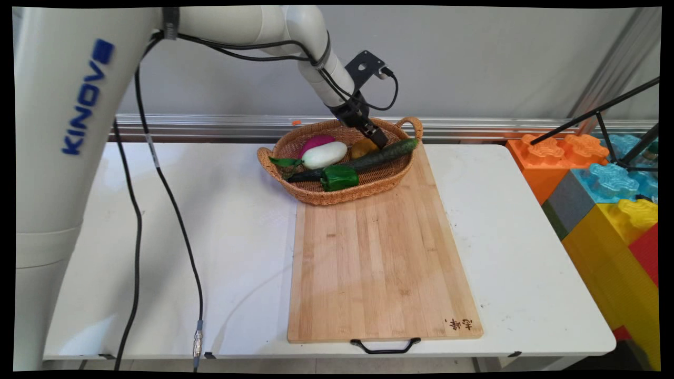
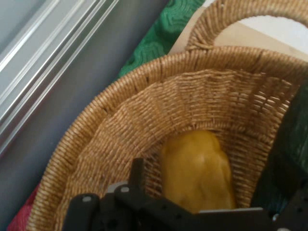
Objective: Pick up the potato from the vegetable basket
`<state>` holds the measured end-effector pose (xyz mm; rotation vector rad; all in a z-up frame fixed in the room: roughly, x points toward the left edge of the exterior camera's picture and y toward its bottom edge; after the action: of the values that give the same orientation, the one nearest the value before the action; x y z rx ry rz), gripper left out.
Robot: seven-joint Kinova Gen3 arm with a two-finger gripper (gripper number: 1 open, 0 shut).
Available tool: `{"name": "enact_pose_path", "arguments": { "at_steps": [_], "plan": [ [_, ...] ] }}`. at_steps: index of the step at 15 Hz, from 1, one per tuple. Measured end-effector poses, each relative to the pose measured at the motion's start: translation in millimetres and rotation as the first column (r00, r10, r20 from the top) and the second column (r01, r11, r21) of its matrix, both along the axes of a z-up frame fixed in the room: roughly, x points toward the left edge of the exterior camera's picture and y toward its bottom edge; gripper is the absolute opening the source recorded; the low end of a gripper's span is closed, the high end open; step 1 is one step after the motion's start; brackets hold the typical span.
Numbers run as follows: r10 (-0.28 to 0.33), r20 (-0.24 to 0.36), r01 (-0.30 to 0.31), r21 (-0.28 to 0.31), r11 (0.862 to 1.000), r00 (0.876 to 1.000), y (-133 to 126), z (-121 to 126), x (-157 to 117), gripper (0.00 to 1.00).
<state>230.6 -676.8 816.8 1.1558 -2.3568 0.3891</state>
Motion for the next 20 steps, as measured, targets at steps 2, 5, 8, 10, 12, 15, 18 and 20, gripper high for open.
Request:
{"name": "enact_pose_path", "arguments": {
  "at_steps": [2, 5, 8, 10, 12, 15, 18, 20],
  "plan": [
    [0.008, -0.003, -0.008, 0.015, 1.000, 1.000, -8.0, -1.4, 2.5, 1.00],
    [0.020, -0.006, -0.019, 0.038, 0.999, 1.000, -17.2, -2.4, 6.9, 1.00],
    [0.026, -0.008, -0.025, 0.057, 0.998, 1.000, -22.6, -3.2, 9.4, 1.00],
    [0.032, -0.008, -0.031, 0.074, 0.997, 0.999, -25.7, -4.5, 12.9, 1.00],
    [0.037, -0.012, -0.036, 0.091, 0.995, 0.999, -28.0, -7.2, 15.0, 1.00],
    [0.042, -0.027, -0.038, 0.119, 0.992, 0.999, -30.1, -11.8, 15.6, 1.00],
    [0.038, -0.035, -0.034, 0.131, 0.991, 0.999, -31.1, -14.1, 15.9, 0.00],
    [0.037, -0.038, -0.032, 0.136, 0.990, 0.999, -31.8, -15.2, 16.5, 0.00]
  ]
}}
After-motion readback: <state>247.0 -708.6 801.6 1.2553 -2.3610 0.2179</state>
